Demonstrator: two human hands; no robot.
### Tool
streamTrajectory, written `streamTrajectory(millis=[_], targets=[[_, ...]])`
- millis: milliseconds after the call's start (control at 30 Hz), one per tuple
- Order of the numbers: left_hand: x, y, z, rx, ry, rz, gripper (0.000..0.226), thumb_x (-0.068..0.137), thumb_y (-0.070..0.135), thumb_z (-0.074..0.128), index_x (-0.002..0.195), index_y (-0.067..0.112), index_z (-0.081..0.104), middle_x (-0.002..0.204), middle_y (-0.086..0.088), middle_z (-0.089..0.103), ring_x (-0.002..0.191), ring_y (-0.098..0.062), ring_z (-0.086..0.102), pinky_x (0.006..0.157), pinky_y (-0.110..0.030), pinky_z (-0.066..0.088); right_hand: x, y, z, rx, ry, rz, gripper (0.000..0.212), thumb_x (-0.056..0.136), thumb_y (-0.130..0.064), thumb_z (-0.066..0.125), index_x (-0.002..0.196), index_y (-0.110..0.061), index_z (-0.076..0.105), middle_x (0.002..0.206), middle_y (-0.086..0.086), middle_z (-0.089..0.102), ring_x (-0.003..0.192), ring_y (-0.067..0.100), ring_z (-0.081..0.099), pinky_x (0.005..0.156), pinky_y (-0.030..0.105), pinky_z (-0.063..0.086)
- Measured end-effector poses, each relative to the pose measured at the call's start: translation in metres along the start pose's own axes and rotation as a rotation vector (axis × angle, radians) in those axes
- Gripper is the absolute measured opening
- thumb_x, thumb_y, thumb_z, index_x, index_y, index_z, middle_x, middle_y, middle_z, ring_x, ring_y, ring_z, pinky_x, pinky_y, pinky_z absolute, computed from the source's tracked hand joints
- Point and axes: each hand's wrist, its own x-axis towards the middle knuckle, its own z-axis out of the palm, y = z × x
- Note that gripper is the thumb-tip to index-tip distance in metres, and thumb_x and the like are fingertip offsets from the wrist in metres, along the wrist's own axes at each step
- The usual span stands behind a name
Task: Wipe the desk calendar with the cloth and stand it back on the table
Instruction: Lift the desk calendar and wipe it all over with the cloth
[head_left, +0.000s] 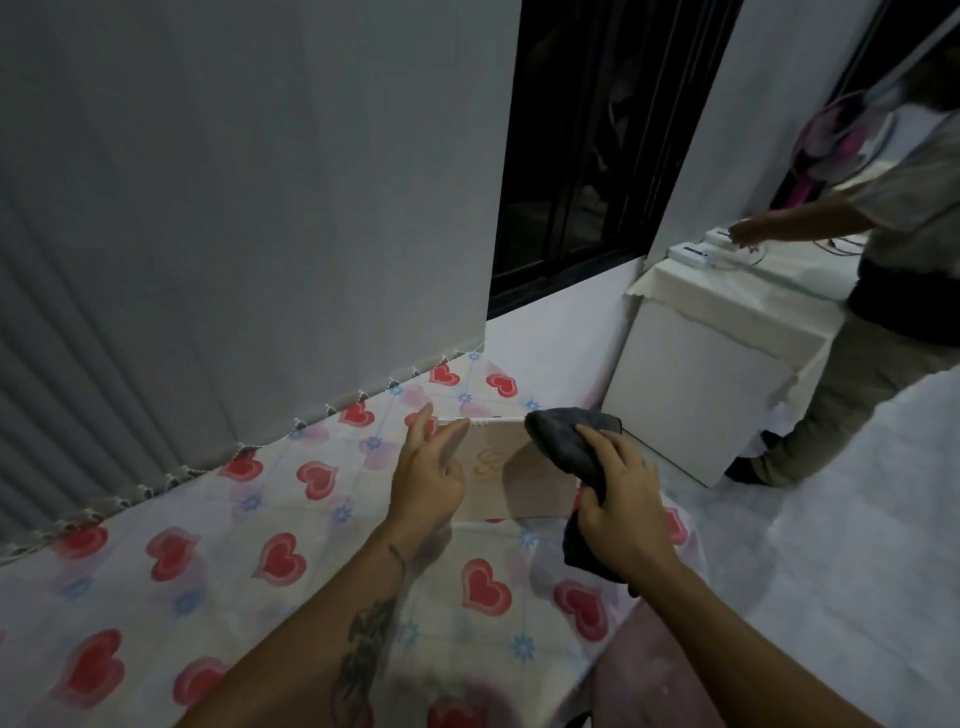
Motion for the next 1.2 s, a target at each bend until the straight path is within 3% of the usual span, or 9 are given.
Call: streamTrajectory(millis=[100,200,300,400,633,767,900,1100,1200], targets=[[0.016,-0.004,0.0,-0.08,0.007,0.004,0.05,0.092,-0.003,0.058,0.13,0.029,0.061,0.152,0.002,0.038,0.138,-0.017,0.036,0.099,-0.018,0.034,0.005,0.003,0.005,0.0,-0.01,-0.001,0.065,0.08,-0.004,0.056,0.14,-0.026,0.043,0.139,0.001,0.046,0.11,0.025,0.044,0.091,0.032,0.035],[0.029,-0.004,0.004,-0.167,0.057,0.053,0.042,0.089,-0.008,0.055,0.112,0.025,0.068,0.126,0.004,0.059,0.12,-0.013,0.051,0.101,-0.025,0.045,0.009,0.004,0.009,0.007,-0.01,0.023,0.065,0.08,-0.004,0.056,0.139,-0.028,0.043,0.137,0.0,0.046,0.107,0.023,0.045,0.089,0.031,0.035],[0.036,-0.003,0.01,-0.215,0.074,0.02,0.036,0.092,-0.004,0.054,0.102,0.028,0.068,0.11,0.01,0.061,0.107,-0.012,0.057,0.086,-0.021,0.051,0.01,0.004,0.013,0.007,-0.019,0.028,0.065,0.08,-0.004,0.056,0.139,-0.03,0.042,0.135,-0.001,0.046,0.105,0.021,0.044,0.087,0.03,0.034],[0.041,-0.002,0.012,-0.253,0.085,-0.016,0.035,0.093,-0.002,0.054,0.097,0.03,0.069,0.108,0.008,0.066,0.102,-0.011,0.06,0.074,-0.011,0.046,0.012,0.004,0.015,0.01,-0.023,0.029,0.066,0.08,-0.004,0.055,0.139,-0.03,0.042,0.134,-0.002,0.046,0.104,0.021,0.044,0.086,0.029,0.032],[0.042,0.02,0.001,-0.28,0.221,0.068,0.032,0.091,-0.006,0.052,0.089,0.019,0.071,0.096,0.004,0.069,0.095,-0.015,0.061,0.08,-0.022,0.048,0.021,-0.006,0.012,-0.054,-0.021,0.002,0.061,0.084,-0.009,0.058,0.141,-0.027,0.044,0.143,0.006,0.043,0.117,0.029,0.043,0.098,0.039,0.039],[0.034,0.028,-0.011,-0.269,0.225,0.056,0.039,0.089,-0.014,0.049,0.074,0.016,0.067,0.086,0.0,0.066,0.083,-0.005,0.059,0.072,-0.001,0.041,0.021,-0.019,0.013,-0.053,-0.069,0.009,0.062,0.086,-0.012,0.058,0.143,-0.029,0.04,0.148,0.004,0.037,0.124,0.029,0.037,0.103,0.043,0.039],[0.023,0.028,-0.02,-0.385,0.188,-0.175,0.042,0.094,-0.006,0.046,0.078,0.024,0.07,0.096,0.009,0.069,0.092,-0.001,0.059,0.072,-0.001,0.037,0.018,-0.028,0.011,-0.08,-0.126,-0.022,0.062,0.088,-0.019,0.058,0.144,-0.032,0.036,0.152,0.002,0.032,0.133,0.028,0.03,0.109,0.05,0.035],[-0.007,0.046,-0.04,-0.526,0.195,-0.294,0.04,0.099,0.003,0.046,0.084,0.028,0.072,0.108,0.008,0.068,0.111,-0.014,0.059,0.095,-0.026,0.042,0.013,-0.04,-0.003,-0.143,-0.133,-0.125,0.058,0.089,-0.023,0.054,0.143,-0.034,0.038,0.154,0.002,0.031,0.13,0.029,0.032,0.106,0.049,0.037],[-0.028,0.06,-0.054,-0.685,0.083,-0.27,0.034,0.094,0.0,0.055,0.099,0.028,0.074,0.115,-0.001,0.07,0.098,-0.02,0.068,0.084,-0.035,0.056,0.009,-0.043,-0.017,-0.129,-0.127,-0.148,0.055,0.09,-0.023,0.052,0.143,-0.032,0.039,0.154,0.002,0.031,0.129,0.03,0.033,0.106,0.048,0.035]])
